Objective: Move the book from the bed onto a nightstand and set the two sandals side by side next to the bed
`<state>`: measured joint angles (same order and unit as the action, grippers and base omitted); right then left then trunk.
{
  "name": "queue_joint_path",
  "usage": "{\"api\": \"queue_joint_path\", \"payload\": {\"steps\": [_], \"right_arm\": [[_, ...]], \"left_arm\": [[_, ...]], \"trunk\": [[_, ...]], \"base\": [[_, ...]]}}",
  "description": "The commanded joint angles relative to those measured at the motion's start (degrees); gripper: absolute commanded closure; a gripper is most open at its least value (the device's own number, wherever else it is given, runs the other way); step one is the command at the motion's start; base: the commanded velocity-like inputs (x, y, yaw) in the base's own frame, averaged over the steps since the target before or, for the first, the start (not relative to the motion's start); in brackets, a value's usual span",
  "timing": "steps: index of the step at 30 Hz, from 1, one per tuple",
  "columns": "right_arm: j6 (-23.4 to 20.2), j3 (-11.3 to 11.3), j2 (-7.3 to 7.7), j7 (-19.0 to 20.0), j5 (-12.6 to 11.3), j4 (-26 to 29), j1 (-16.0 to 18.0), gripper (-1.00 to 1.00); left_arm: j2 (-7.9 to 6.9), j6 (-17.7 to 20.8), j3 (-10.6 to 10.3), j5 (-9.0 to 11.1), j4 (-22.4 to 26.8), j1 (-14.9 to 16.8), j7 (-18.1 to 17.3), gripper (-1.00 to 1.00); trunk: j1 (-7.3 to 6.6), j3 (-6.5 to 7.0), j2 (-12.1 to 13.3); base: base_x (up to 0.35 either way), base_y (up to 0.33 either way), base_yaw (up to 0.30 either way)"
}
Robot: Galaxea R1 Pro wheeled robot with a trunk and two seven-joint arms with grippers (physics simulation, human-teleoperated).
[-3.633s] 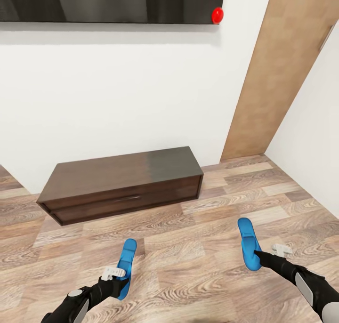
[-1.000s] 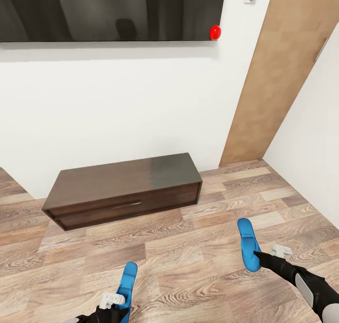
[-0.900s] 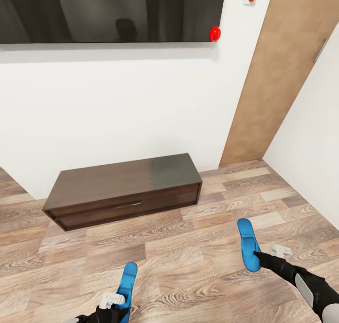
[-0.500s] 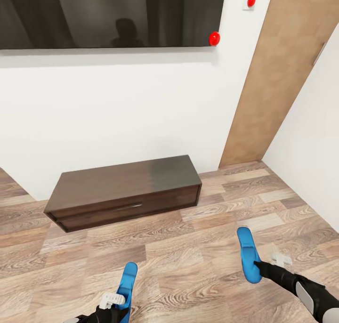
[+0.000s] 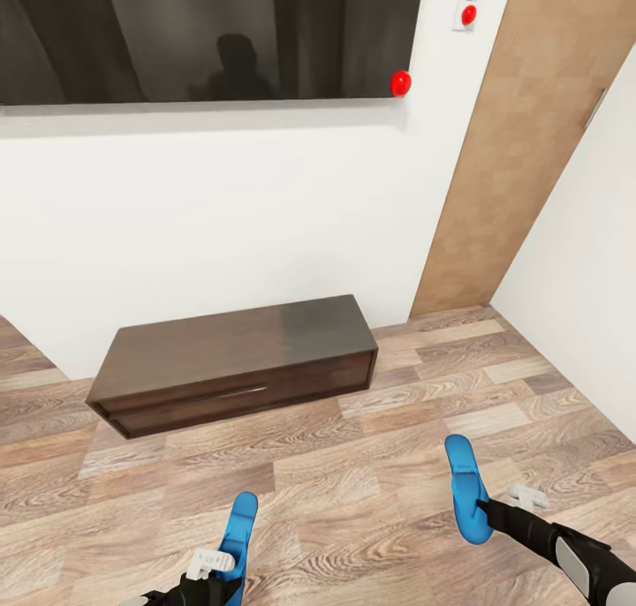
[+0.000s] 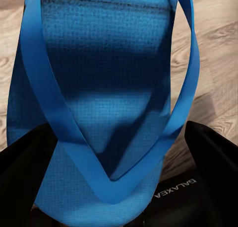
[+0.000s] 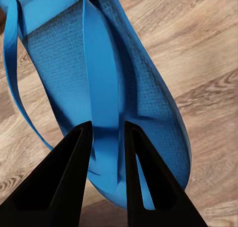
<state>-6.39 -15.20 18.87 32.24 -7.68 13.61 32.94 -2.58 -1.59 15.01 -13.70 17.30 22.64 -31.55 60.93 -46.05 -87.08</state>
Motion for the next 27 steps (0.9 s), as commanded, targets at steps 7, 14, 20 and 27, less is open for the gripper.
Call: {"api": "queue_joint_path", "payload": {"steps": [7,14,20,27], "right_arm": [[-0.65,-0.18,-0.03,0.37,-0.60,0.02,0.00,1.00],[4.76,-0.16,-0.06,0.37,-0.51,-4.57,0.01,1.00],[8.68,-0.16,-0.09,0.37,-0.50,-6.78,0.01,1.00],[10.68,-0.14,-0.15,0.37,-0.50,-9.53,0.01,1.00]], "left_arm": [[0.03,-0.16,0.46,-0.62,0.00,0.02,-0.29,1.00],[0.03,-0.16,0.46,-0.62,0.00,0.02,-0.34,1.00],[0.03,-0.16,0.46,-0.62,-0.01,0.02,-0.36,1.00],[0.03,-0.16,0.46,-0.62,-0.02,0.03,-0.36,1.00]], "trunk": [[-1.33,1.04,2.40],[-1.33,1.04,2.40],[-2.43,1.94,4.41],[-3.96,3.20,7.21]], "base": [[0.000,0.000,0.000],[0.000,0.000,0.000],[0.000,0.000,0.000],[0.000,0.000,0.000]]}}
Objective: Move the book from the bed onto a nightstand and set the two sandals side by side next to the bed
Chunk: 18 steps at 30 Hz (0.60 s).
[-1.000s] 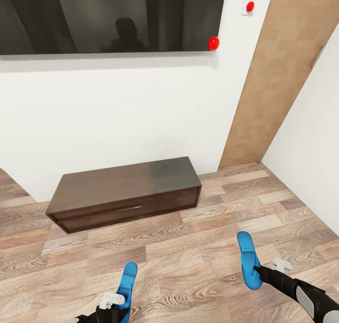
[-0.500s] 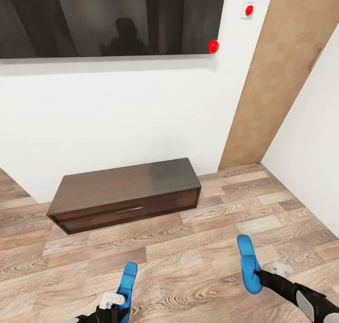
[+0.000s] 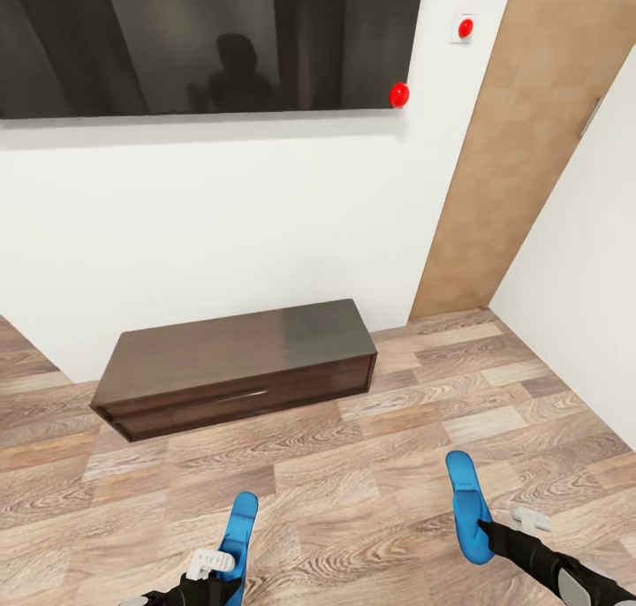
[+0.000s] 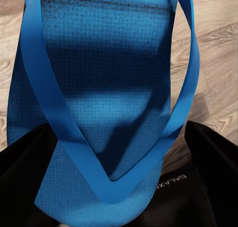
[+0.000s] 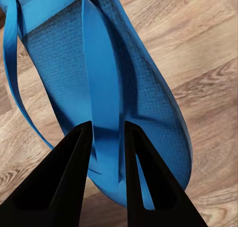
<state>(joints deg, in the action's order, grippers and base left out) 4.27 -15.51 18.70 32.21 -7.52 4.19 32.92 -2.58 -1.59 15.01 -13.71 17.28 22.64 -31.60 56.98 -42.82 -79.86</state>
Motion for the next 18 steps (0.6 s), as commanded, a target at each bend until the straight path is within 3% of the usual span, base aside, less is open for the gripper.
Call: {"api": "queue_joint_path", "payload": {"steps": [1,15,18], "right_arm": [[0.20,0.17,-0.01,0.40,-0.65,-0.21,0.04,1.00],[0.39,0.15,-0.53,0.40,-0.65,-0.41,0.04,1.00],[0.39,0.19,-0.58,0.40,-0.65,-0.42,0.04,1.00]], "left_arm": [[0.03,-0.16,0.46,-0.62,0.02,0.02,-0.30,1.00],[0.03,-0.16,0.46,-0.62,-0.04,0.03,-0.29,1.00],[0.03,-0.20,0.46,-0.62,-0.05,0.03,-0.30,1.00]], "trunk": [[-0.23,0.14,0.39],[-3.30,2.66,6.01],[-3.30,2.66,6.01]], "base": [[0.000,0.000,0.000],[0.000,0.000,0.000],[0.000,0.000,0.000]]}}
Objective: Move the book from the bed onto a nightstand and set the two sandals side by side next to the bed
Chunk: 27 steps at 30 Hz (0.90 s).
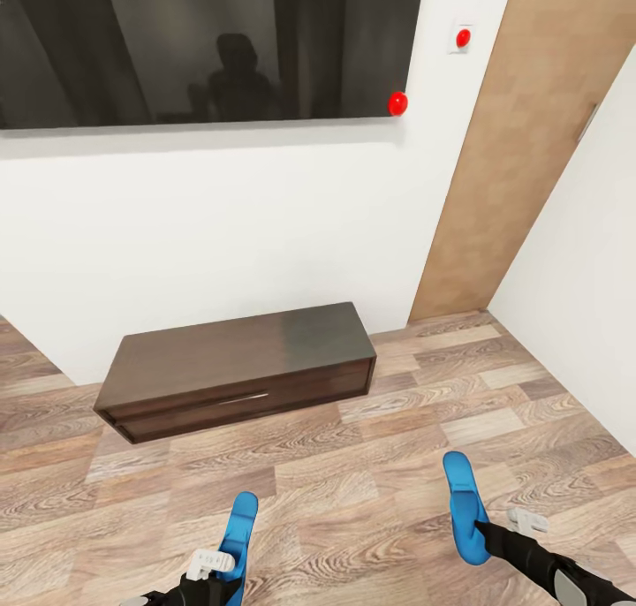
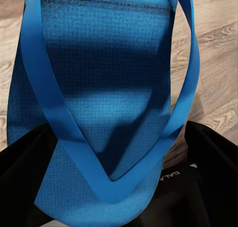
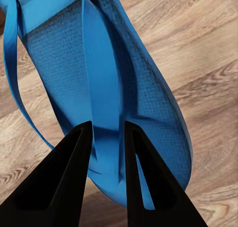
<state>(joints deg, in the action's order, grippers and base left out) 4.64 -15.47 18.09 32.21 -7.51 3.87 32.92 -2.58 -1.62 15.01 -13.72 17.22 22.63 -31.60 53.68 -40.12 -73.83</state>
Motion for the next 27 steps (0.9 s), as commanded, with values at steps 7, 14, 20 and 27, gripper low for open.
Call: {"api": "queue_joint_path", "payload": {"steps": [7,14,20,27], "right_arm": [[0.02,0.11,0.01,0.40,-0.65,-0.14,0.04,1.00],[0.02,0.12,0.01,0.40,0.00,-0.18,0.04,1.00],[0.10,0.10,0.01,0.32,4.98,-0.18,0.01,1.00],[0.10,0.09,0.01,0.27,5.54,-0.18,0.03,1.00]], "left_arm": [[0.03,-0.18,0.46,-0.61,0.00,0.01,-0.30,1.00],[0.03,-0.18,0.46,-0.61,0.00,0.04,-0.30,1.00],[0.03,-0.18,0.46,-0.61,0.00,0.00,-0.30,1.00],[0.03,-0.19,0.46,-0.61,0.00,0.02,-0.30,1.00]], "trunk": [[0.00,0.08,-0.03],[0.00,0.69,-0.03],[0.00,1.24,-0.03],[0.00,1.87,-0.03]], "base": [[0.000,0.000,0.000],[0.000,0.000,0.000],[0.000,0.000,0.000],[0.000,0.000,0.000]]}}
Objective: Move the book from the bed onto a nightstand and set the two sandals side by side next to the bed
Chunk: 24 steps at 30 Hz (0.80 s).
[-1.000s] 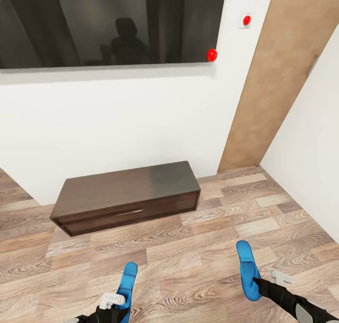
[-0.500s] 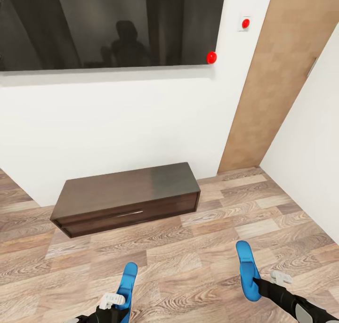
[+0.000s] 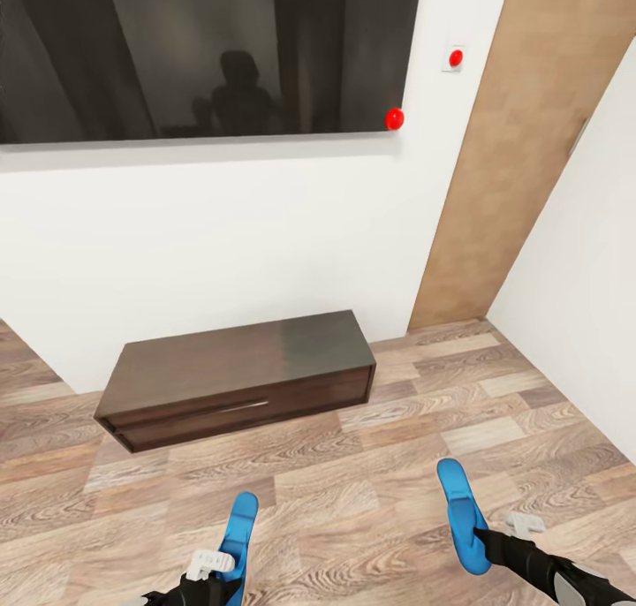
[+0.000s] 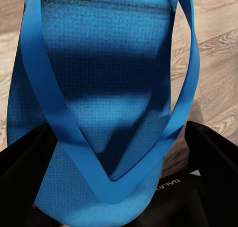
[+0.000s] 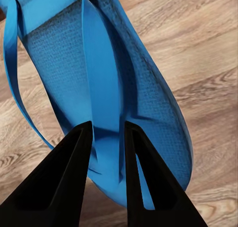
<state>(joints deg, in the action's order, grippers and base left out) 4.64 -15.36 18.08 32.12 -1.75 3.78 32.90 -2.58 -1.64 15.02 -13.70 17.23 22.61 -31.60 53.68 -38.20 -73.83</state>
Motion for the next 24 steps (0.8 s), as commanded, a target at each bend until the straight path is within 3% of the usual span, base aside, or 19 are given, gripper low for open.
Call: {"api": "queue_joint_path", "payload": {"steps": [1,24], "right_arm": [[0.10,-0.01,0.02,0.34,-0.22,-0.09,0.03,1.00],[0.09,-0.02,0.02,0.32,-0.19,-0.09,0.05,1.00]], "left_arm": [[0.03,-0.16,0.45,-0.62,0.00,0.05,-0.30,1.00],[0.03,-0.18,0.45,-0.62,0.00,0.02,-0.30,1.00]], "trunk": [[0.00,0.05,-0.03],[0.00,2.15,-0.03]], "base": [[0.000,0.000,0.000],[0.000,0.000,0.000]]}}
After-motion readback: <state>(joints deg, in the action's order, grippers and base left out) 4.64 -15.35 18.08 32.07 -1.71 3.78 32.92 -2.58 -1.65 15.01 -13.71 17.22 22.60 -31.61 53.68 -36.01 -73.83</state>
